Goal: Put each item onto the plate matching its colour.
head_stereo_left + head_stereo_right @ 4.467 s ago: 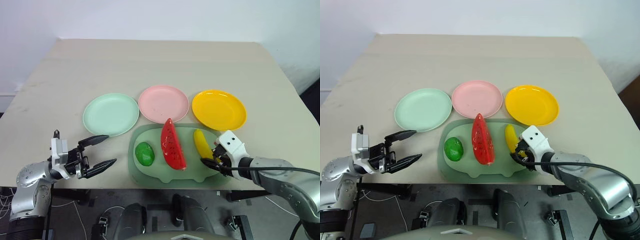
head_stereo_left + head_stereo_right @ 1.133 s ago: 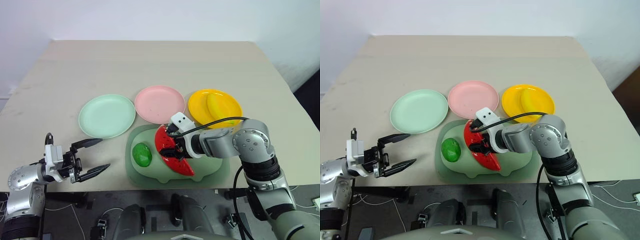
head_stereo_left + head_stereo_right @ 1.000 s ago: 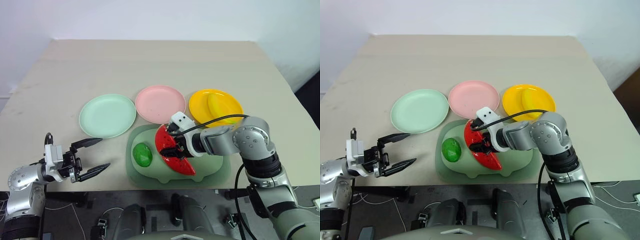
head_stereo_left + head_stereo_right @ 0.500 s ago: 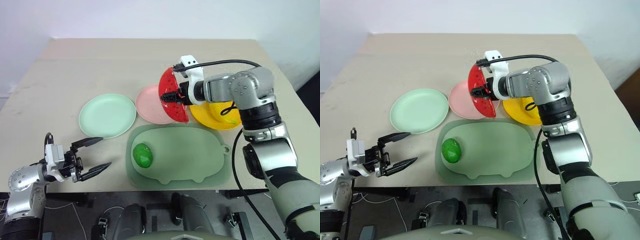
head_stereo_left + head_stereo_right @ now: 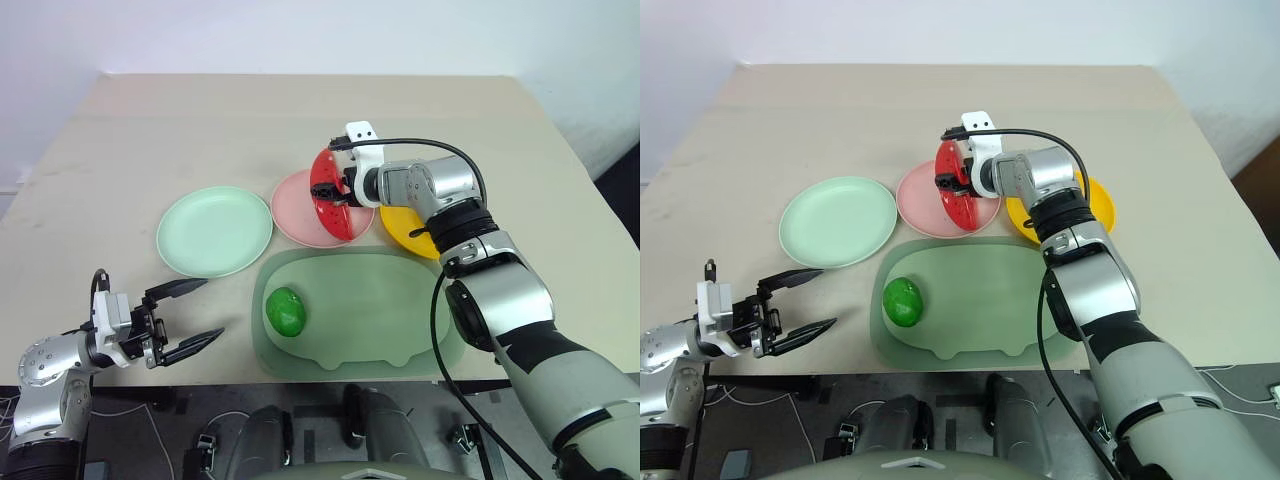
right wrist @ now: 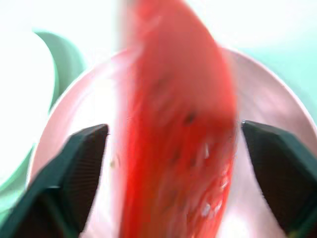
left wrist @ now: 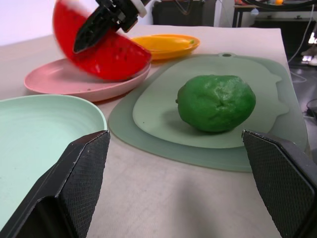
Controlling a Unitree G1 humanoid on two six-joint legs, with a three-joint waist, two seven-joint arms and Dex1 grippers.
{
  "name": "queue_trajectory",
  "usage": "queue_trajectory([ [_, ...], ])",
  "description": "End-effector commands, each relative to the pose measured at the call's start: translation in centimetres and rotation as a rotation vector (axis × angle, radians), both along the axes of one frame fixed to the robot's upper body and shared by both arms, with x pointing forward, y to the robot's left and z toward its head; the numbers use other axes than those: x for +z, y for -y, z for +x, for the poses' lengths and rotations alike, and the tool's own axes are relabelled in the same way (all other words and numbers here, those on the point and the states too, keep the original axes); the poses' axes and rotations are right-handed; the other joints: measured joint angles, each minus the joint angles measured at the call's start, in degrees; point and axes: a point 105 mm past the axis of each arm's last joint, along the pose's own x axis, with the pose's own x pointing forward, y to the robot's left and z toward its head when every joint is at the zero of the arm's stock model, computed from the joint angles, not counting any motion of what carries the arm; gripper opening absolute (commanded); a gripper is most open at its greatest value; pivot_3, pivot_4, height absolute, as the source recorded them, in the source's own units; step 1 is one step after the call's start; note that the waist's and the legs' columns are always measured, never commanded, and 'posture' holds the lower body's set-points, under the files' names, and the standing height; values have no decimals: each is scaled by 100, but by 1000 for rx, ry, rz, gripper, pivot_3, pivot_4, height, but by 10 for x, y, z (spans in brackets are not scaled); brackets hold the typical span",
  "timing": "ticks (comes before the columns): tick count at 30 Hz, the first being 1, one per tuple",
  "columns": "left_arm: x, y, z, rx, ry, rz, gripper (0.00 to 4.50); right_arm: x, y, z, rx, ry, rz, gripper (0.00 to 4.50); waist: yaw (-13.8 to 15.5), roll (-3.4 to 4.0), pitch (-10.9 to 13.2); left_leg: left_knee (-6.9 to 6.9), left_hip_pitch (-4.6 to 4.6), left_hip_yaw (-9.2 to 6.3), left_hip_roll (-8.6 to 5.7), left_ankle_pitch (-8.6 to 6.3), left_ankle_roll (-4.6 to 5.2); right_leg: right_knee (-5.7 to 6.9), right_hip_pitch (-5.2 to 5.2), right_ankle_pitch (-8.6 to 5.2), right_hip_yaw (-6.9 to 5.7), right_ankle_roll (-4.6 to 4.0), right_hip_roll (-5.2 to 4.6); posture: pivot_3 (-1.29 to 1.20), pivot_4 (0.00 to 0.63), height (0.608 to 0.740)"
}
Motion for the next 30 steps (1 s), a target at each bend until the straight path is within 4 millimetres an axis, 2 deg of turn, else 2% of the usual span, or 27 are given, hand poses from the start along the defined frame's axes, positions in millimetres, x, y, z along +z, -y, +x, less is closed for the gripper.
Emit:
queue_trajectory([
  [1,3,-4,0,4,25,20,4500,39,3,-2,38,85,77,4458,-1,1,0,0,0,0,0,0,0,0,0,0,-1,0,0,0,150,736],
  [4,4,-4,2,1,30,17,4500,51,12,-10,73,116,103,4458,12,8,5,1,-11,-3,0,0,0,0,-7,0,-4,0,-1,0,150,736],
  [7,7,-4,4,-4,38,12,4500,64,30,-28,146,189,114,4458,46,9,4,3,-28,-18,0,0,0,-2,-7,0,-24,0,-2,0,150,736],
  [11,14,-3,6,-15,42,13,4500,75,62,-61,256,298,130,4458,59,10,4,8,-41,-21,-4,2,-4,-12,-7,5,-31,8,-5,0,150,736],
  [15,19,-1,9,-32,33,13,4500,74,93,-89,318,391,126,4458,48,12,5,10,-41,-16,-10,0,-1,-18,-5,8,-30,15,-6,0,150,736],
  [21,27,10,13,-130,29,54,4500,57,131,-137,477,490,61,4458,68,13,6,13,-15,-18,-12,-6,11,-21,13,8,-28,15,2,0,150,736],
  [25,33,16,20,-192,36,87,4500,40,143,-163,603,426,22,4458,58,17,13,15,32,-15,-12,-4,7,-20,45,8,-12,14,4,0,150,736],
  [30,40,25,30,-287,40,131,4500,23,151,-183,699,418,-23,4458,56,16,12,15,71,-14,-9,-5,8,-21,75,7,-3,13,8,0,150,736],
])
